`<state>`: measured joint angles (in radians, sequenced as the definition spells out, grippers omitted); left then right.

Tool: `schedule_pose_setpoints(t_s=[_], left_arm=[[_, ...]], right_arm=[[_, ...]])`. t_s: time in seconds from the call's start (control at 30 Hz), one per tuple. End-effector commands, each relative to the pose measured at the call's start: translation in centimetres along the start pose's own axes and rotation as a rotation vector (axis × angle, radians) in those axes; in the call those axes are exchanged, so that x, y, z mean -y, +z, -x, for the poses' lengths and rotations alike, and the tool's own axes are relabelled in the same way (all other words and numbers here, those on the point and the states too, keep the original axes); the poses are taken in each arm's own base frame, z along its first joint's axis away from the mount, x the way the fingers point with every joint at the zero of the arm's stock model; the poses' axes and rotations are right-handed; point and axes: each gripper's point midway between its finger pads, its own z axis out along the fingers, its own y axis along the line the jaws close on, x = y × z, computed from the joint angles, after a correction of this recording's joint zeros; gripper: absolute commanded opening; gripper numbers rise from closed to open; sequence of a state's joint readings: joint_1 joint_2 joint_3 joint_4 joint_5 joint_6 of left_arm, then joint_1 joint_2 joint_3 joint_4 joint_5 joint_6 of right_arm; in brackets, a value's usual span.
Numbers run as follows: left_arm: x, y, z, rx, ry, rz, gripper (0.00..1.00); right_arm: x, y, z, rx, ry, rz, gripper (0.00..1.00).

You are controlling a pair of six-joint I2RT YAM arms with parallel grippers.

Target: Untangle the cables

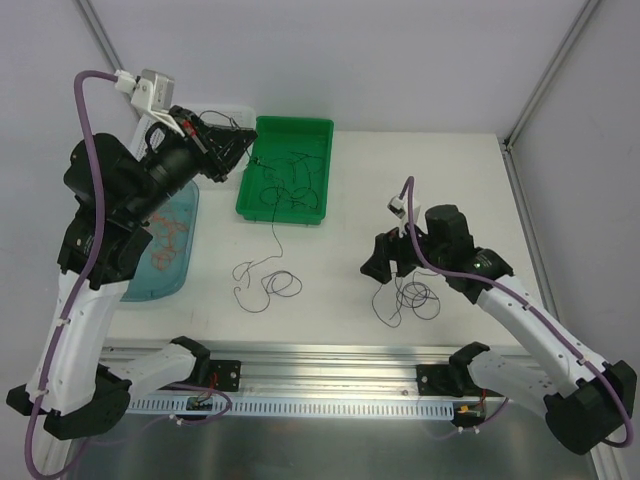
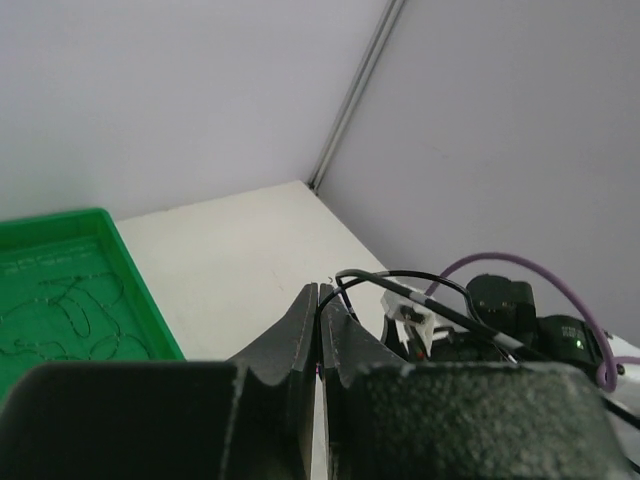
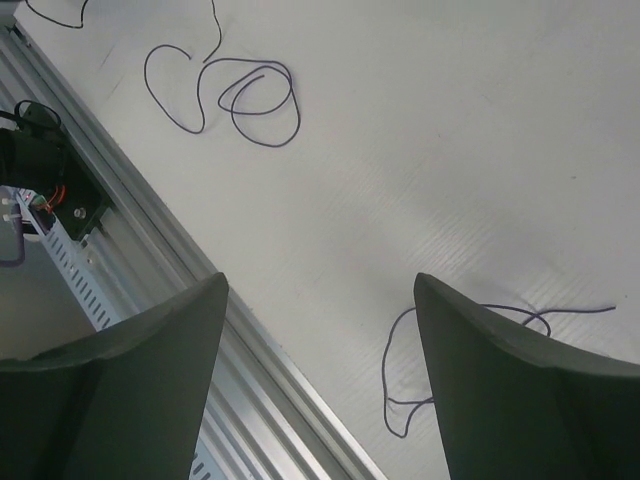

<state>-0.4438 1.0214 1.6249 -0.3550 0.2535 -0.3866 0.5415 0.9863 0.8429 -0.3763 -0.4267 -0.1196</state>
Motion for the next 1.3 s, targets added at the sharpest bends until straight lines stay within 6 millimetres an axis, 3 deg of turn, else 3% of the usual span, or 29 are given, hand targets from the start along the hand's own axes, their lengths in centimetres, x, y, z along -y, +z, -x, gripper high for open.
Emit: schedule_pose_setpoints(t_s=[0.0, 0.07, 0.1, 0.2, 0.3, 0.33, 0.37, 0.43, 0.47, 0.53, 0.63, 0.87, 0.93, 1.1, 1.2, 1.27], left_arm=[[1.3, 1.0, 4.3, 0.111, 0.086, -0.046, 0.0], [2.3, 1.2, 7.0, 0.183, 0.132, -0.068, 0.0], [1.8, 2.3, 7.4, 0.191, 0.143, -0.055, 0.0], [2.7, 3.1, 11.9, 0.305, 0.235, -0.054, 0.0], [1.9, 5.6, 13.9, 0.354, 0.313, -0.025, 0.0], [2.5, 5.0, 16.1, 0.418, 0.337, -0.017, 0.0], [1.6, 7.0, 15.9, 0.406, 0.349, 0.0, 0.0], [2.0, 7.0, 18.3, 0.482, 0.395, 0.004, 0.0], [1.3, 8.6, 18.0, 0.48, 0.395, 0.011, 0.0], [1.1, 9.1, 19.1, 0.533, 0.427, 0.009, 0.0], [-1.5, 11.5, 18.6, 0.543, 0.475, 0.066, 0.0], [-12.4, 19.2, 13.5, 0.474, 0.565, 0.237, 0.0], [-14.5, 20.8, 11.6, 0.438, 0.559, 0.246, 0.0], [-21.2, 24.8, 2.1, 0.243, 0.495, 0.27, 0.0], [-25.9, 25.4, -7.5, 0.048, 0.416, 0.31, 0.0], [-28.5, 24.9, -11.4, -0.033, 0.379, 0.368, 0.0]], right_arm=[[-0.7, -0.2, 1.7, 0.089, -0.047, 0.01, 0.79], [-1.1, -0.6, 1.6, 0.104, -0.055, 0.015, 0.81], [-1.1, -0.8, 1.6, 0.111, -0.058, 0.012, 0.82], [-0.9, -1.1, 0.8, 0.104, -0.059, -0.004, 0.84], [-0.9, -1.8, 0.6, 0.118, -0.063, -0.018, 0.85], [-0.8, -1.9, 0.5, 0.118, -0.062, -0.024, 0.85], [-0.8, -2.1, 0.4, 0.119, -0.063, -0.027, 0.85], [-0.9, -2.4, 0.3, 0.117, -0.07, -0.027, 0.85], [-0.8, -2.5, 0.2, 0.111, -0.07, -0.032, 0.85], [-0.8, -2.7, 0.0, 0.107, -0.076, -0.036, 0.85], [-0.9, -2.9, -0.4, 0.103, -0.08, -0.031, 0.85], [-0.8, -3.0, -2.6, 0.066, -0.066, -0.023, 0.86], [-0.6, -3.0, -3.1, 0.055, -0.065, -0.031, 0.86], [-0.3, -3.0, -3.6, 0.042, -0.066, -0.041, 0.86], [-0.2, -2.6, -3.8, 0.021, -0.063, -0.037, 0.86], [-0.1, -2.4, -4.0, 0.008, -0.058, -0.037, 0.86]])
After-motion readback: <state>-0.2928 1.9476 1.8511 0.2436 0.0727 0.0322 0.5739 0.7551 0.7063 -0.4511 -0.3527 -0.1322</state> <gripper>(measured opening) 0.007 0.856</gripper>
